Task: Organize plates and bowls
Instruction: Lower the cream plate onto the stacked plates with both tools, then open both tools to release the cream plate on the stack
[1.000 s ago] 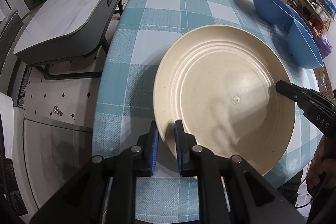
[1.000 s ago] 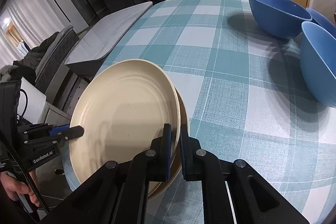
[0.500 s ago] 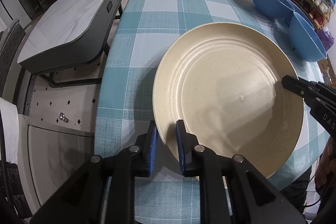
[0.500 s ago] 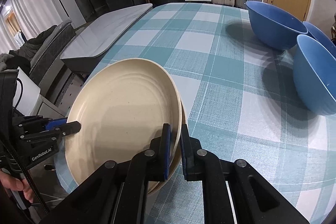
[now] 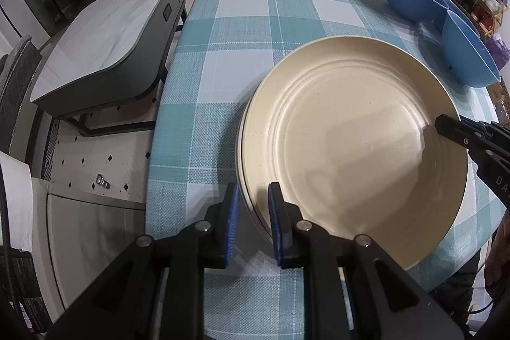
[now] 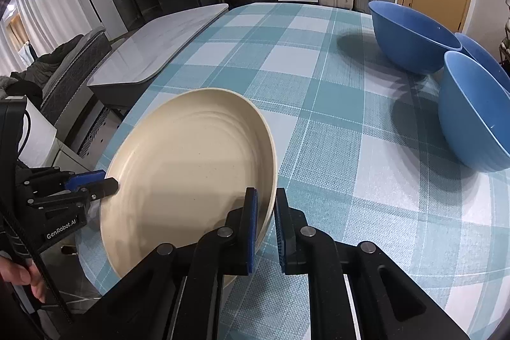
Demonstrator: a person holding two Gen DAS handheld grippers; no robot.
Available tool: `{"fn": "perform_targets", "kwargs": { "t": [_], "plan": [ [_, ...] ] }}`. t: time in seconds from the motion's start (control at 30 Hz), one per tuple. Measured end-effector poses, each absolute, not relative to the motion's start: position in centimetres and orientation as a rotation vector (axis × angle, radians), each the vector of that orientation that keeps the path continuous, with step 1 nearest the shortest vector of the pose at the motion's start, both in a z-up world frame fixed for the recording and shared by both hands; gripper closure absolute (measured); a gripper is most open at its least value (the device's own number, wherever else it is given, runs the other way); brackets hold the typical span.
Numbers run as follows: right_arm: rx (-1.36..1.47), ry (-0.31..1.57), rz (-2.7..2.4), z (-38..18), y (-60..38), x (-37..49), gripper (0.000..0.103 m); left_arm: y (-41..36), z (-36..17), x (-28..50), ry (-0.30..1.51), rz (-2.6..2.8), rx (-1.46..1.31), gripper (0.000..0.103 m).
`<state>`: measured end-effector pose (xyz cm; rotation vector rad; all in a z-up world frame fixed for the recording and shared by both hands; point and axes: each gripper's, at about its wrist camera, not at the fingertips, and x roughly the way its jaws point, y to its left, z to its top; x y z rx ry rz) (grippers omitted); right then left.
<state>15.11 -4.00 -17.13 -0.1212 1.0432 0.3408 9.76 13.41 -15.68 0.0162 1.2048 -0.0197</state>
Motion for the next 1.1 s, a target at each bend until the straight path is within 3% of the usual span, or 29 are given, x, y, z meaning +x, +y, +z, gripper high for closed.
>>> {"fn": "perform_targets", "kwargs": {
  "t": [0.73,1.1],
  "plan": [
    [-0.173,1.16,0.397,-18.1,-3.7,16.8,0.089,13.7,-15.0,9.6,1.191,-0.028,-0.018,0.086],
    [-0.137,1.044,0.364,-15.5,-4.5,17.1,0.089,14.4,-14.5,9.8,1.174,-0.027,-0.054,0.084]
  ]
}}
